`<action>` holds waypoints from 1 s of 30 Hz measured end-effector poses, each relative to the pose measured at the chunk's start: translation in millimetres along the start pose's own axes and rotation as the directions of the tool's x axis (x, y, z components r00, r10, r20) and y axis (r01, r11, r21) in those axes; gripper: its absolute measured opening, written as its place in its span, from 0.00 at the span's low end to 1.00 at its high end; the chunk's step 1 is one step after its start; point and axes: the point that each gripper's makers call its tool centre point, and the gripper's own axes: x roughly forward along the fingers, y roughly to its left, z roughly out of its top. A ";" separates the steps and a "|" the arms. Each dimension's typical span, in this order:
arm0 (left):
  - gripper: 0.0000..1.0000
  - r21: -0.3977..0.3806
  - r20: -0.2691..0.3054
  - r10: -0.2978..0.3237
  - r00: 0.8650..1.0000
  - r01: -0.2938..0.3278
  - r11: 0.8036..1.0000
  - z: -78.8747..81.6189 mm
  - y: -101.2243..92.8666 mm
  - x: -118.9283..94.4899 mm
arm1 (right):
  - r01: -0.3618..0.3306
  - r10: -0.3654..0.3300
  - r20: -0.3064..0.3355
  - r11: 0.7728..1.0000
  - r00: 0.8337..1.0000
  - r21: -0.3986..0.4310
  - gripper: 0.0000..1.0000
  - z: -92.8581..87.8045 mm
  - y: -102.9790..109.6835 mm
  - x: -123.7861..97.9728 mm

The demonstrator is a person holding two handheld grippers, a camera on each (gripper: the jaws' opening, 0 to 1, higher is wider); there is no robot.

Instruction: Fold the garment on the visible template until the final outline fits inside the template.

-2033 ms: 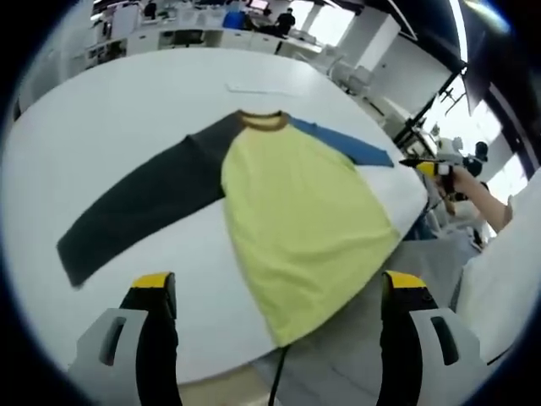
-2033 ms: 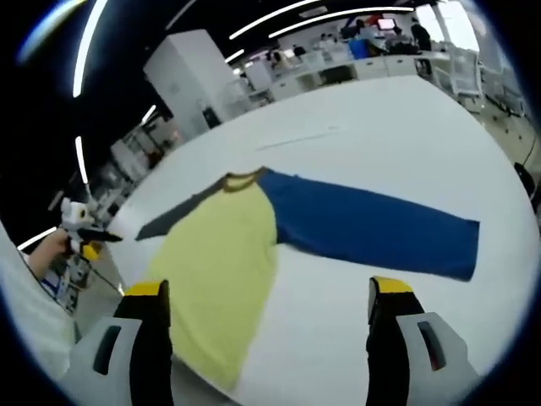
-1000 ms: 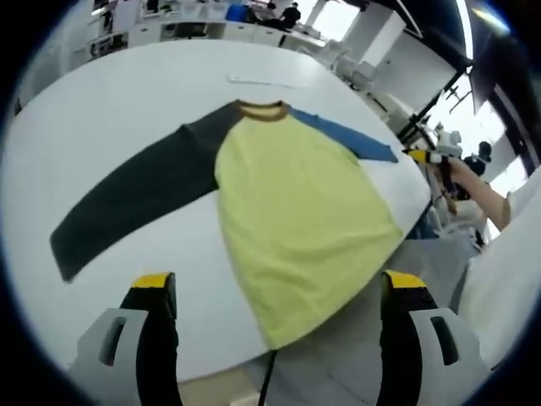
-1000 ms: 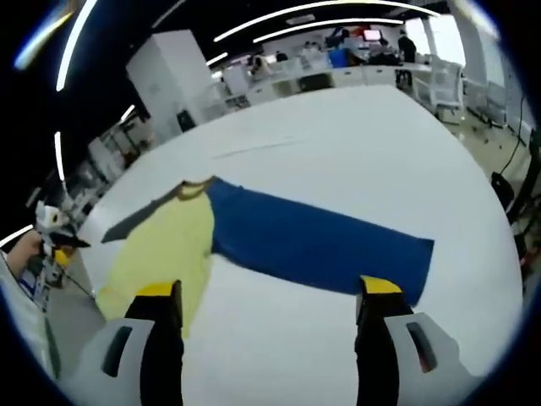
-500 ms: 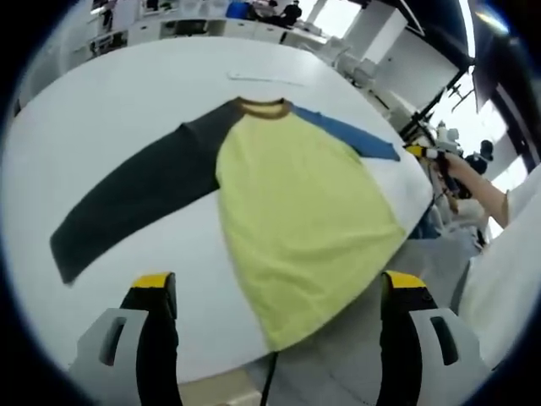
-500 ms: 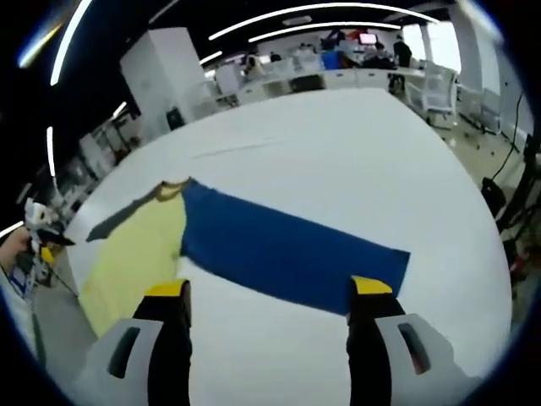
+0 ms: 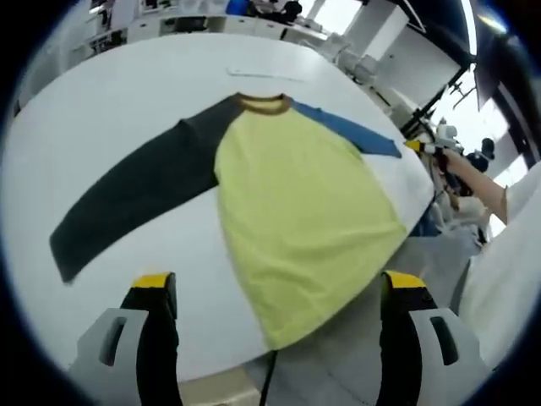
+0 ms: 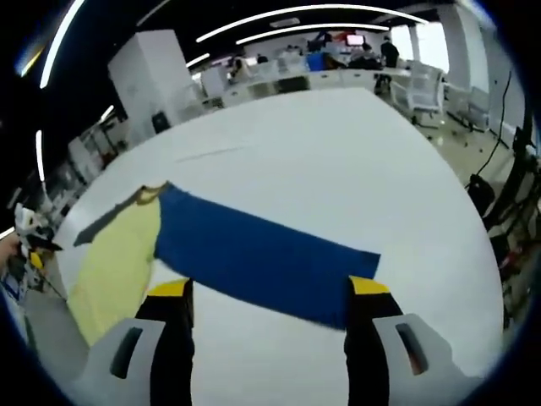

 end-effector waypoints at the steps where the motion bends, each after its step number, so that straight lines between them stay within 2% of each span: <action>1: 0.97 0.001 -0.002 0.000 1.000 0.000 1.000 -0.2 0.1 0.1 | -0.001 0.001 0.000 1.000 1.000 0.001 0.72 0.5 -1.2 0.9; 19: 0.97 0.013 -0.016 0.002 1.000 -0.002 1.000 4.0 0.5 2.5 | 0.055 -0.056 -0.026 0.998 0.998 -0.017 0.62 4.2 -37.2 12.9; 30: 0.97 0.012 -0.037 0.003 0.999 -0.002 1.000 -0.5 0.6 4.9 | 0.098 -0.099 -0.036 0.995 0.994 -0.007 0.54 7.0 -58.9 16.8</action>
